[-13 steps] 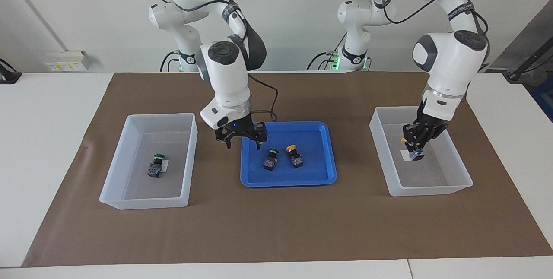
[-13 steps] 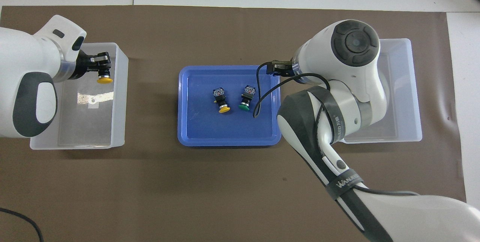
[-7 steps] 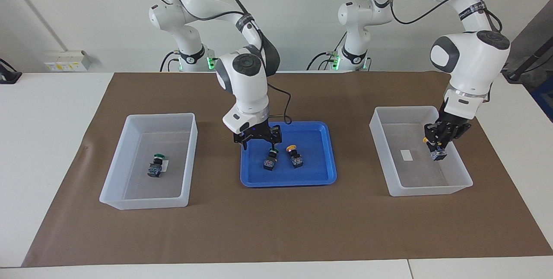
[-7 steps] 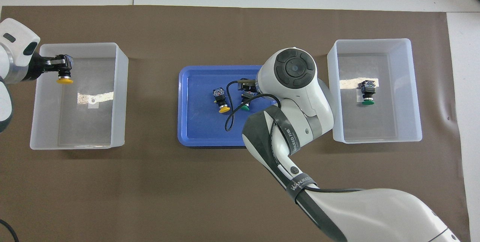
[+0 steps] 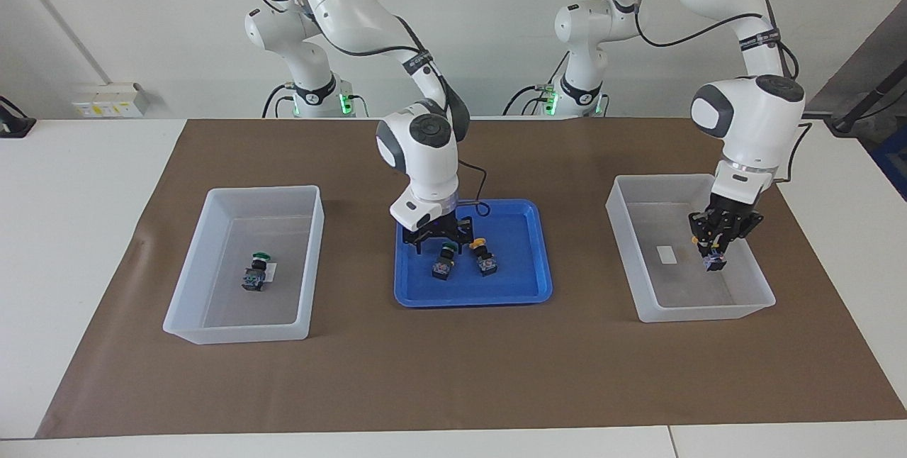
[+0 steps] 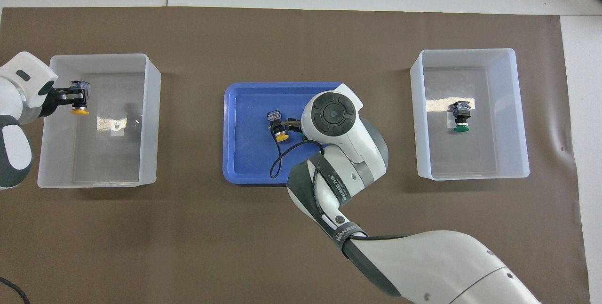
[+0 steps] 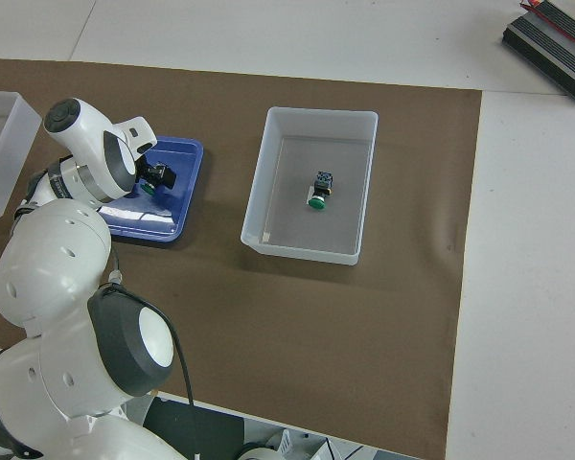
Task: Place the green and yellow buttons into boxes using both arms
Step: 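Release the yellow button while the right gripper grasps the green button, then place the green button in the box while the left gripper reaches yellow, then grasp the last yellow button in the tray with the left gripper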
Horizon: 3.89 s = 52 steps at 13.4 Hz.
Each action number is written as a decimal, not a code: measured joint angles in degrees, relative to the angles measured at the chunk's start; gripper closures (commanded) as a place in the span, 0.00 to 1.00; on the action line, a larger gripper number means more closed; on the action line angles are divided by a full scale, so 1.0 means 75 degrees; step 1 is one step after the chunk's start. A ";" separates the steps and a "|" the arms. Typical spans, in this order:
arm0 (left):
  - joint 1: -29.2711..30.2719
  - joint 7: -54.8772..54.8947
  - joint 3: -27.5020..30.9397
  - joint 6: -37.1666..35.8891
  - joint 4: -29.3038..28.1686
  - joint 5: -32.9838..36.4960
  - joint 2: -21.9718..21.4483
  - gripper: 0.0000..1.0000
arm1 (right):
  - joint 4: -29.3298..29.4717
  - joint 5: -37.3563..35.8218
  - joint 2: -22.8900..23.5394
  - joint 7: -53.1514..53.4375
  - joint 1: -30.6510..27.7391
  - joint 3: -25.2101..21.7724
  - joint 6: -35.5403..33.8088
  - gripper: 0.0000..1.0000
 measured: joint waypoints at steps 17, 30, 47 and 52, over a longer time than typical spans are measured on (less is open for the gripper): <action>-0.0006 0.0013 -0.0036 0.0221 0.0307 0.0000 0.0131 0.00 | 0.0422 -0.0001 -0.0345 0.0380 -0.0056 -0.0061 -0.0895 1.00; -0.2776 -0.3547 -0.0251 -0.3119 0.1971 -0.0001 0.0049 0.00 | 0.0070 -0.0054 -0.2692 -0.4613 -0.3501 -0.0163 -0.3435 1.00; -0.4672 -0.6734 -0.0229 -0.0717 0.2256 0.0384 0.2357 0.00 | -0.1973 -0.0028 -0.2538 -0.5365 -0.4228 -0.0113 -0.1309 0.87; -0.5012 -0.6879 -0.0242 -0.0665 0.2042 0.0399 0.2409 1.00 | -0.2616 0.0215 -0.2292 -0.5010 -0.4227 -0.0107 -0.0524 0.00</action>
